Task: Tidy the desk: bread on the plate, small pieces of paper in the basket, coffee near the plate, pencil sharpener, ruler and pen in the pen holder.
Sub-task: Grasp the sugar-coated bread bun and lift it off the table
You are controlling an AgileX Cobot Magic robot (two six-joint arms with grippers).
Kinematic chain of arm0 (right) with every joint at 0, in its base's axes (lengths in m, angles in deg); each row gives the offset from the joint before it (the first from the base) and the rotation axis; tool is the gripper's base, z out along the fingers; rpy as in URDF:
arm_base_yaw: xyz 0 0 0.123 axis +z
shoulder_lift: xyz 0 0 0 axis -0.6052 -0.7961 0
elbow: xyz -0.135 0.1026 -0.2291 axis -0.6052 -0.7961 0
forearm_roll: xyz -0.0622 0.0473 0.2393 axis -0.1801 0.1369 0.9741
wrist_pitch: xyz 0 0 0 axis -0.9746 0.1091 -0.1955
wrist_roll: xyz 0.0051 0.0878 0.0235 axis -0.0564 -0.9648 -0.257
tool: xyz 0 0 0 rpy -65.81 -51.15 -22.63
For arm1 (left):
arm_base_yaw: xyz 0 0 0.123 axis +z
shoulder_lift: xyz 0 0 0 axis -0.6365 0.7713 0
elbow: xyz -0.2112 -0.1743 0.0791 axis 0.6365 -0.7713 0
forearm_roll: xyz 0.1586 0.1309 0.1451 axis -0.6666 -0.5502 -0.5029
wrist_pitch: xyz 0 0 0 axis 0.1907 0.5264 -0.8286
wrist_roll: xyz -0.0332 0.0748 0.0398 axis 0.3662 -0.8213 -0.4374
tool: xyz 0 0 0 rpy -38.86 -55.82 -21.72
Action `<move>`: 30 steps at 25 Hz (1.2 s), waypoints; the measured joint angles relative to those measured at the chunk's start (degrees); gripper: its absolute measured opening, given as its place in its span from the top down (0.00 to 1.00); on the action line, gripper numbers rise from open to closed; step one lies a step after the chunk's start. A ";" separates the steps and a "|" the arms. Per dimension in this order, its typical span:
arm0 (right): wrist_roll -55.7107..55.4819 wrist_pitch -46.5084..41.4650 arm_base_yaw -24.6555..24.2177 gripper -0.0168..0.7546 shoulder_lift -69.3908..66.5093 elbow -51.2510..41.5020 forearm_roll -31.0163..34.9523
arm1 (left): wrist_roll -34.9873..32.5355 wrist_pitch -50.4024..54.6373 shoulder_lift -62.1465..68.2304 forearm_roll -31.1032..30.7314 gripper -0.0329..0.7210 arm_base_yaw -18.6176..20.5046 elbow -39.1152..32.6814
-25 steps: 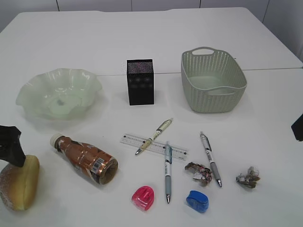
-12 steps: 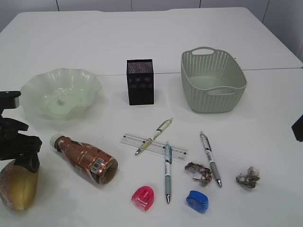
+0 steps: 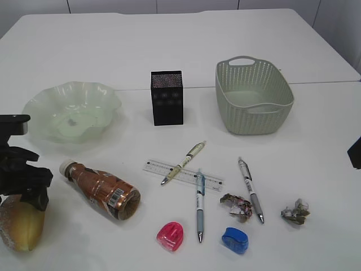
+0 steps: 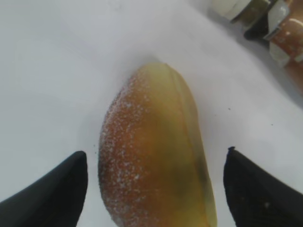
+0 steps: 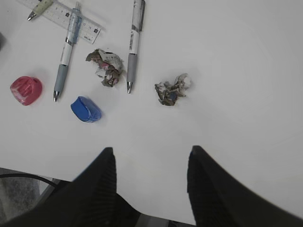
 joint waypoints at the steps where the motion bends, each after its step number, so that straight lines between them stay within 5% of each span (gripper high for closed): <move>1: 0.00 0.00 0.00 0.51 0.00 0.00 0.00 | 0.00 -0.14 0.70 0.00 0.08 0.00 0.00; 6: 0.00 0.00 0.00 0.51 0.00 0.00 0.00 | 0.00 -0.39 2.71 0.50 0.11 0.00 0.00; 15: 0.00 0.00 0.00 0.51 0.00 0.00 0.00 | 0.00 -0.47 2.85 0.72 0.42 0.00 0.00; 22: 0.00 0.00 0.00 0.51 0.00 0.00 -0.10 | 0.00 0.33 0.88 1.07 0.45 0.00 0.00; 30: 0.00 0.00 0.00 0.51 0.00 0.00 -0.10 | 0.00 -4.14 -15.51 0.66 0.46 -0.04 2.46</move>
